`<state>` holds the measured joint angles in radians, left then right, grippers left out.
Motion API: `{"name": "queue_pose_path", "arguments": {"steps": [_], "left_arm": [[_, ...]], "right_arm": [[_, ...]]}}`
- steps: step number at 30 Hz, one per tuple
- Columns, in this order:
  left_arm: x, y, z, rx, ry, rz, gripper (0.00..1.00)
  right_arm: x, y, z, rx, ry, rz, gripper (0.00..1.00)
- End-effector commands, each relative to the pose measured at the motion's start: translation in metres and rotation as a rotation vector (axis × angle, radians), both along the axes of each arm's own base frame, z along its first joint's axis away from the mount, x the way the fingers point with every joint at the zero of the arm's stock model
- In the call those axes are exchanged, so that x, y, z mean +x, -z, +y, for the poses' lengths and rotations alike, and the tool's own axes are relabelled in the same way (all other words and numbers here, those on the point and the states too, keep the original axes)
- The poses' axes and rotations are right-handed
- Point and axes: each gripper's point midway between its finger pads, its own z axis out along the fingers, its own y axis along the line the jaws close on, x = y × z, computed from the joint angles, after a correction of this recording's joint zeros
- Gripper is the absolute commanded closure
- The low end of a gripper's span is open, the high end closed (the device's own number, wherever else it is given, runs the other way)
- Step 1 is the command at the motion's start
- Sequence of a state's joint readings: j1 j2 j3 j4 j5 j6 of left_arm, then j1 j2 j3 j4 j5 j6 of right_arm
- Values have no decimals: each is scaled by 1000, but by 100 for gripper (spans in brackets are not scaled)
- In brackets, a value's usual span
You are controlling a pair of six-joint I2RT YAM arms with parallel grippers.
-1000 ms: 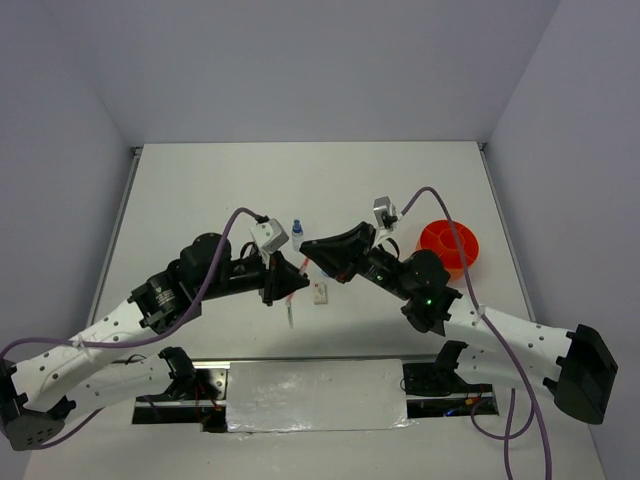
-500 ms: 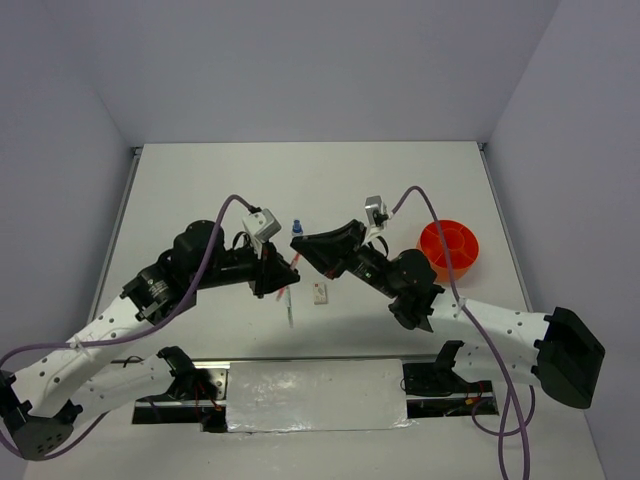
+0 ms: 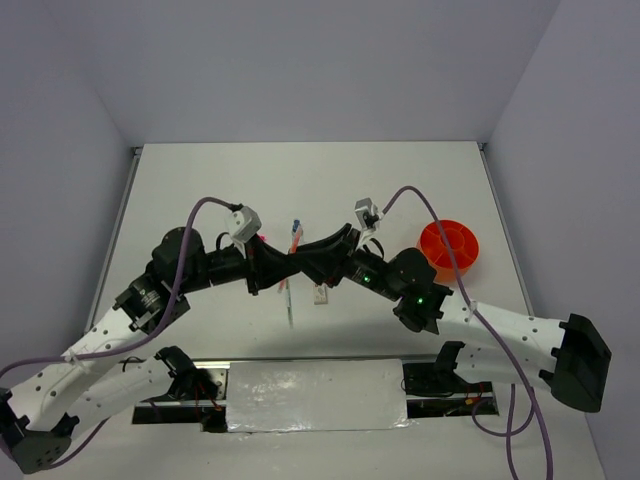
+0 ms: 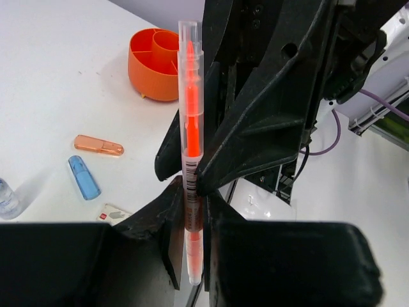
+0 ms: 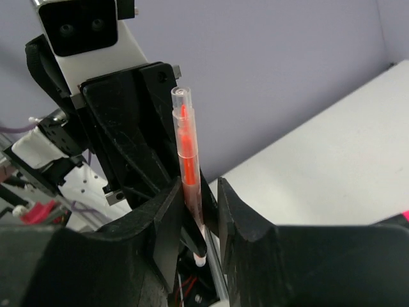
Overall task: Sort the stationery into containers
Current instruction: Close the pen cap on the pen, then place the pen in the storage box.
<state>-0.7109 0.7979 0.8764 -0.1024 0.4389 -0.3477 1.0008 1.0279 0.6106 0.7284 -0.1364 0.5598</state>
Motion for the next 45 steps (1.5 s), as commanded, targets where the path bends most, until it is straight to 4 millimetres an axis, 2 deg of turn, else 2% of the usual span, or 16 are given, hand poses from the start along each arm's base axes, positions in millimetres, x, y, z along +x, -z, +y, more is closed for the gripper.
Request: {"name": "queue_pose_path", "arguments": {"steps": [1,5,19,28,30,31,32,34,35,37,38,40,41,42,43,45], "left_arm": [[0,-100,12,-301,-51,-294,100],[3,-81,7,-289,-47,-251,100],[-10,-59,-5,-289,61,-179,100],[-6,-36,-3,-245,29,-125,100],[-4,-31,-2,-233,20,-113,100],[-3,-28,-2,-227,12,-104,100],[-1,-25,-3,-219,7,-96,97],[4,-16,-4,-187,-11,-66,81],[8,-14,-3,-171,-32,-54,54],[25,-4,6,-123,-153,17,12],[29,-3,11,-107,-196,36,1],[35,-1,29,-57,-305,81,1],[37,0,37,-39,-351,97,1],[38,3,52,3,-426,125,1],[37,5,60,24,-454,139,1],[34,3,73,62,-501,145,1]], "right_arm": [[-22,84,6,-311,-99,122,66],[-19,62,4,-271,-82,92,68],[-5,17,18,-183,-52,28,67],[7,9,19,-194,-14,8,66],[8,11,17,-198,-7,7,73],[9,10,15,-197,-1,2,90],[11,11,14,-204,5,-2,100],[13,11,11,-213,17,-19,100],[17,16,8,-243,42,-42,100],[34,28,-10,-278,128,-52,100],[55,49,-30,-311,219,-22,100],[71,47,-67,-296,353,-49,100],[88,66,-95,-326,497,-24,100],[102,56,-130,-302,633,-39,100],[115,67,-160,-338,786,-29,100],[134,67,-215,-357,1013,-2,100]]}}
